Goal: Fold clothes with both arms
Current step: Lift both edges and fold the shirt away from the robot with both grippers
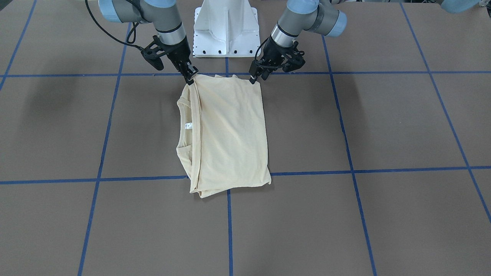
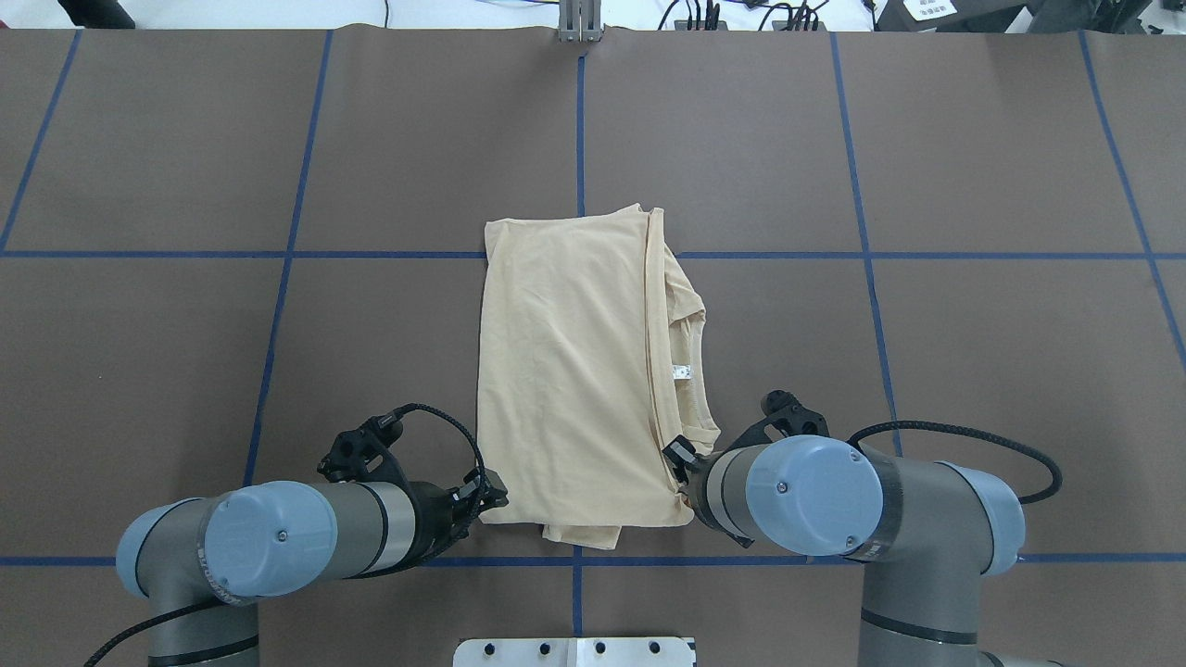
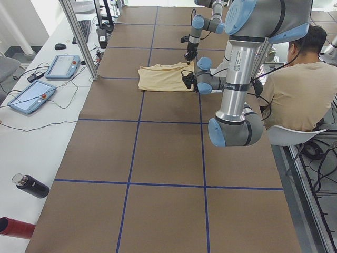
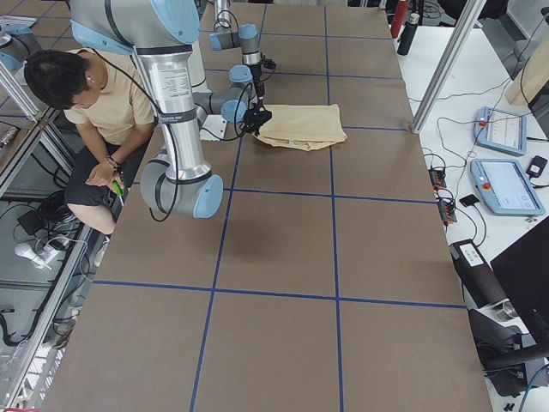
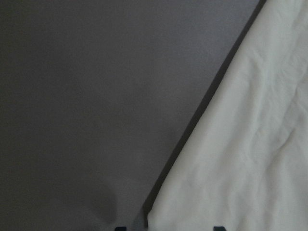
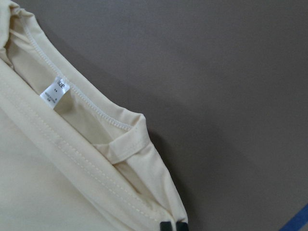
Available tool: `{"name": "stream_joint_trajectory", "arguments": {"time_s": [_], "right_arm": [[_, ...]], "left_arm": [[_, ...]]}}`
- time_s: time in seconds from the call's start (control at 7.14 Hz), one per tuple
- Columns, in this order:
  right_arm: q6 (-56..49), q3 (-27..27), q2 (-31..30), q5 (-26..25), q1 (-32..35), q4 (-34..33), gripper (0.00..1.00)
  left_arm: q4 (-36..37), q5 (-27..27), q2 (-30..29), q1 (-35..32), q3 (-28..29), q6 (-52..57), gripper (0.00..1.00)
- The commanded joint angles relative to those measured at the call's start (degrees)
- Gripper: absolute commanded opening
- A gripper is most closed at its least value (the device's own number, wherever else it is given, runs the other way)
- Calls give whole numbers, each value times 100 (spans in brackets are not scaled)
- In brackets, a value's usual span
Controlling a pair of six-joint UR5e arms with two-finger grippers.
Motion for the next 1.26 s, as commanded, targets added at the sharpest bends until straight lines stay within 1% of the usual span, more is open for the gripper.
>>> {"name": "stream_joint_trajectory", "arguments": {"time_s": [0.0,0.56,0.7,0.84,0.98,1.12], "right_arm": [[0,23,-1,0,0,0,0],[0,85,-10,9,17,-9,0],[0,85,-10,9,17,-9,0],[0,85,-10,9,17,-9,0],[0,85,-10,9,17,-9,0],[0,85,-10,9,17,-9,0]], "left_arm": [[3,-1,-38,11,38,-2,62],[3,-27,-47,11,117,6,53],[3,-27,-160,11,256,6,53],[3,-27,-196,11,258,6,48],[3,-27,-188,11,258,6,33],[3,-27,-170,-7,249,6,0]]}}
